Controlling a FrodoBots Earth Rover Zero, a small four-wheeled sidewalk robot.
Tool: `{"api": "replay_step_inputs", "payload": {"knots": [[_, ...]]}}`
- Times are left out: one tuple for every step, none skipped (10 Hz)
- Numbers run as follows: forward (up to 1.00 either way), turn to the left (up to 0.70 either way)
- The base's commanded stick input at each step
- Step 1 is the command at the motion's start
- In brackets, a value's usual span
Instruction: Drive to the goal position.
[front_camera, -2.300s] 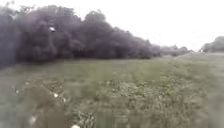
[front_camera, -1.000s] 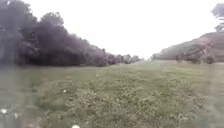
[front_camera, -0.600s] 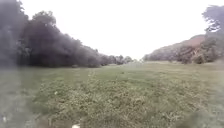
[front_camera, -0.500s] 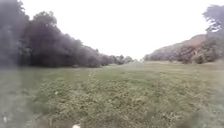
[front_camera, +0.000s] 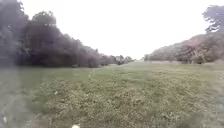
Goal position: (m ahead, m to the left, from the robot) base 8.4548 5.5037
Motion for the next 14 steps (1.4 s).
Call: {"api": "replay_step_inputs", "payload": {"knots": [[0.7, 0.0], [0.7, 0.0], [0.7, 0.0], [0.7, 0.0], [0.7, 0.0], [0.7, 0.0], [0.7, 0.02], [0.7, 0.06], [0.7, 0.14], [0.7, 0.14], [0.7, 0.14], [0.7, 0.14], [0.7, 0.14], [0.7, 0.08]]}}
